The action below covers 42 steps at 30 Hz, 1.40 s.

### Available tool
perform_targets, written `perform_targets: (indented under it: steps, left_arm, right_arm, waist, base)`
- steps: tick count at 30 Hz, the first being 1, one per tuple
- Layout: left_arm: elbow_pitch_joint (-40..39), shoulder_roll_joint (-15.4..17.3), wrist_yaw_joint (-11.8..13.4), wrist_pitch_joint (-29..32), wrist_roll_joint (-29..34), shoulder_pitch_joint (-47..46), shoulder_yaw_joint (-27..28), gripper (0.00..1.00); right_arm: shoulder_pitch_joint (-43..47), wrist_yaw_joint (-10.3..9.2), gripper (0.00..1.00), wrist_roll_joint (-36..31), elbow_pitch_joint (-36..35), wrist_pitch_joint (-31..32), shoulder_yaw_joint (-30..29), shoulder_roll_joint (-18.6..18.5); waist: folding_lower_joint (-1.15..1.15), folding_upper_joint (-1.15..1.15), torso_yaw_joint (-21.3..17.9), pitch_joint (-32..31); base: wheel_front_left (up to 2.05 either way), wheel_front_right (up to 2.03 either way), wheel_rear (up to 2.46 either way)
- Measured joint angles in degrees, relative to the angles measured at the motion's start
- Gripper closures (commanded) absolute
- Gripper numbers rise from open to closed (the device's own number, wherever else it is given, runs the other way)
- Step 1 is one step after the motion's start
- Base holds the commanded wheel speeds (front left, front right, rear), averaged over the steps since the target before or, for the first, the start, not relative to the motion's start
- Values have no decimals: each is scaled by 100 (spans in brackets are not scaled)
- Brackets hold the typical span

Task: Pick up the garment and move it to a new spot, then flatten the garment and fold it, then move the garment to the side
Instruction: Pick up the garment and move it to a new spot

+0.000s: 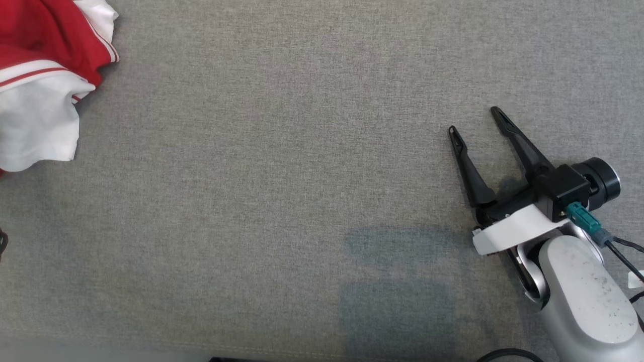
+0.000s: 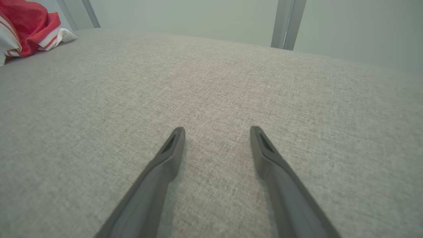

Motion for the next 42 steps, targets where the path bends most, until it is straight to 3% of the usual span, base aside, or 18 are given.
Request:
perform_targets:
  steps: [4, 12, 18, 23, 29, 34, 42]
  left_arm:
    - [-125, 51, 0, -18, 136, -3, -49, 100]
    - [-1217, 234, 0, -24, 749, -169, -127, 100]
    - [-1986, 268, 0, -24, 1061, -426, -680, 100]
    - [-2568, 94, 1, -26, 1058, -599, -1179, 100]
    - [-3186, -358, 0, -27, 869, -608, -1545, 100]
    - [-3629, -981, 0, -34, 761, -195, -1586, 100]
    - [-3778, -1908, 1, -37, 742, 1061, -1002, 100]
  right_arm:
    - [25, -1, 0, 18, 104, 1, -23, 87]
    - [242, -1, 0, 114, 292, 10, -29, 422]
    - [382, -1, 0, 187, 359, 10, -11, 695]
    - [513, -1, 0, 242, 381, 12, -88, 826]
    - [621, -1, 0, 258, 371, 18, -186, 939]
    - [723, -1, 0, 286, 372, 18, -259, 981]
    - [820, -1, 0, 283, 363, 18, -328, 1034]
  waist:
    - [0, 0, -16, -128]
    - [-1, 0, -84, -604]
    - [-1, -1, -235, -1046]
    - [-1, -1, -482, -1322]
    - [-1, -1, -875, -1534]
    - [-1, -1, -1227, -1665]
    - [-1, -1, -1780, -1806]
  base:
    - [0, 0, 0]
    - [0, 0, 0]
    - [0, 0, 0]
    - [0, 0, 0]
    - [0, 0, 0]
    - [0, 0, 0]
    - [0, 0, 0]
